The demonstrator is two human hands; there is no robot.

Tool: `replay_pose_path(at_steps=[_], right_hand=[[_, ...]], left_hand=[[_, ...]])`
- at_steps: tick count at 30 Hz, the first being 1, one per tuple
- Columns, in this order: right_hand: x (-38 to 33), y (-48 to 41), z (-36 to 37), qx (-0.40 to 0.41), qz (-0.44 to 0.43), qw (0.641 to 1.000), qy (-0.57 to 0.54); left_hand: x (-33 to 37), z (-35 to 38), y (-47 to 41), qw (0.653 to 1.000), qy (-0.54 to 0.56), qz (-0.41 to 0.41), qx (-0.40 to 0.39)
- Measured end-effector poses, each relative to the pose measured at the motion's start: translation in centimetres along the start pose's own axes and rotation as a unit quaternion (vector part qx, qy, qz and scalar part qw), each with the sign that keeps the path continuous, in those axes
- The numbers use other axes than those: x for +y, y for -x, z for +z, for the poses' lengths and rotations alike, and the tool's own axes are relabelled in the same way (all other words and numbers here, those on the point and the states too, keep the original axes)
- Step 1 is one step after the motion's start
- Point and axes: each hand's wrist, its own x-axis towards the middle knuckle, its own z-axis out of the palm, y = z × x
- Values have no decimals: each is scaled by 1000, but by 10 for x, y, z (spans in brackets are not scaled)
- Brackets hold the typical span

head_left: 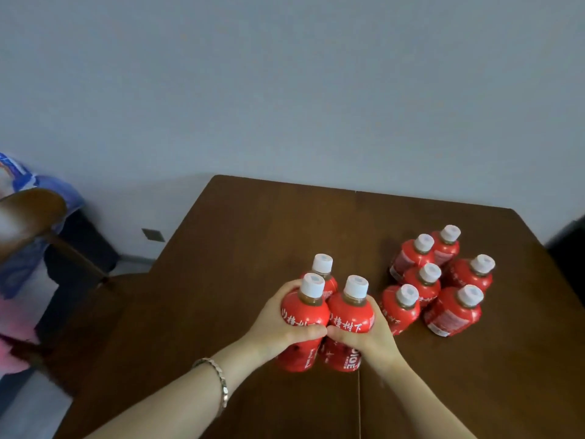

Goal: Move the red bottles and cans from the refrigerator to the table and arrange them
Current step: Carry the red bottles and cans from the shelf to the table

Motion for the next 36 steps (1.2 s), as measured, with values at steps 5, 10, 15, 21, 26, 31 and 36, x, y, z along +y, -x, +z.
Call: replay_pose_path(at_steps=[5,10,15,21,26,31,36], right_hand=[[26,-66,4,8,15,1000,3],[43,-94,5,44,16,999,11],[43,-113,3,59,8,998,23],[47,-113,2,59,-20,998,23],[52,-99,14,53,-23,998,32],[28,-80,18,60,-14,993,97],[-1,-79,28,70,-89,931,347]], left_hand=[[-40,-22,-66,1000,8,-15,18],[-60,-32,-101,1000,-5,4,12],[-74,-42,-129,996,-74,35,-27],[-81,-45,-131,996,-74,28,-50],[-90,-52,-109,995,-86,3,-59],[-89,-52,-88,991,-129,-46,1],[-65,-39,-81,959,-258,-95,67]])
